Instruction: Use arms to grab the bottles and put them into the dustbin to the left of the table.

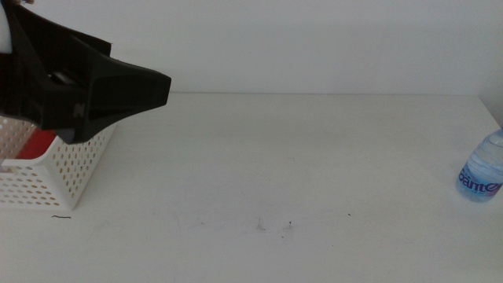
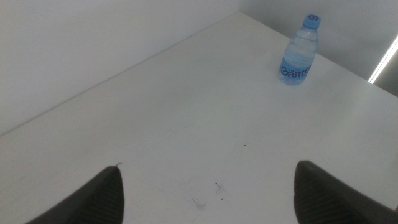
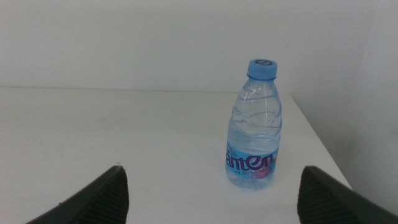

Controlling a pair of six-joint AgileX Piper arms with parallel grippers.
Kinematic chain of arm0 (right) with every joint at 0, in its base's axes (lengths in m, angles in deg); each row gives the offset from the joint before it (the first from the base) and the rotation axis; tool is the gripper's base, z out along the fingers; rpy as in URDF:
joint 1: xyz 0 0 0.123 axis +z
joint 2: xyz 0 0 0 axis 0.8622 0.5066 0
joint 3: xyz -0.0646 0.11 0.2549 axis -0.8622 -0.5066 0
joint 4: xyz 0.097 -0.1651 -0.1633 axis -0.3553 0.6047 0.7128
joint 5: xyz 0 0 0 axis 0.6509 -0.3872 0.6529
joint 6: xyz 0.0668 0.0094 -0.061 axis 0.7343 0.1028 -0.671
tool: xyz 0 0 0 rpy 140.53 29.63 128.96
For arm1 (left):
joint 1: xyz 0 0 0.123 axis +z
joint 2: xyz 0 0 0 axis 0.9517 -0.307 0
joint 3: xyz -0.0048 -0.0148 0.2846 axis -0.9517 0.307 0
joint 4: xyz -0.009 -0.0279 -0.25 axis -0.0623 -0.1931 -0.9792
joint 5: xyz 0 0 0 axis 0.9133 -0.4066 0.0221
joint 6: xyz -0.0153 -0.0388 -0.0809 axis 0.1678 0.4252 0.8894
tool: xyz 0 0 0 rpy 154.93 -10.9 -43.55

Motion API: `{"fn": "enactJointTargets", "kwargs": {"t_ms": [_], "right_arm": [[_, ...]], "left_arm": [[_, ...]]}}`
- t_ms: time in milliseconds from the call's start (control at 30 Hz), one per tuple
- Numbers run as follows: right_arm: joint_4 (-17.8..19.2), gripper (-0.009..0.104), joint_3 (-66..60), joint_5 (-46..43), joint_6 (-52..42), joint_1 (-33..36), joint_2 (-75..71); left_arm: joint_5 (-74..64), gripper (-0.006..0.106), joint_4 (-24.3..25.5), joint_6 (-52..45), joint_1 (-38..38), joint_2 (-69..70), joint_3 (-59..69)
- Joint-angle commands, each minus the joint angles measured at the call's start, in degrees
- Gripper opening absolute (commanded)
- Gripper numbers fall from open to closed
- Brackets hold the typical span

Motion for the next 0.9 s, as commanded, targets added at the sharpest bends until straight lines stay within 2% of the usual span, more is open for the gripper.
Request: {"fn": "enactJointTargets", "kwargs": {"t_ms": [0, 67, 133, 333, 600, 767, 867], "right_arm": [[0.7, 0.071, -0.2, -0.5, -0.1, 0.2, -0.2], [-5.1, 0.071, -0.2, -0.3, -0.1, 0.2, -0.2], [-7.1, 0.071, -0.2, 0.2, -0.1, 0.2, -0.2], [-5.4, 0.071, 6.6, 0.4, -0.1, 0.2, 4.8], [-5.0, 0.071, 15.7, 0.1, -0.1, 0.2, 23.3], [-5.1, 0.071, 15.7, -6.2, 1.3, 0.2, 32.5], [-5.1, 0.071, 11.8, -16.3, 2.2, 0.2, 37.4]], "left_arm": [[0.3, 0.094, -0.1, 0.0, -0.4, 0.1, 0.0], [0.3, 0.094, -0.1, 0.0, -0.4, 0.1, 0.0], [0.3, 0.094, -0.1, 0.0, -0.4, 0.1, 0.0], [3.2, 0.094, -0.1, 0.0, -0.4, 0.1, 0.0], [4.5, 0.094, -0.1, 0.0, -0.4, 0.1, 0.0], [4.6, 0.094, -0.1, 0.0, -0.4, 0.1, 0.0], [4.7, 0.094, -0.1, 0.0, -0.4, 0.1, 0.0]]}}
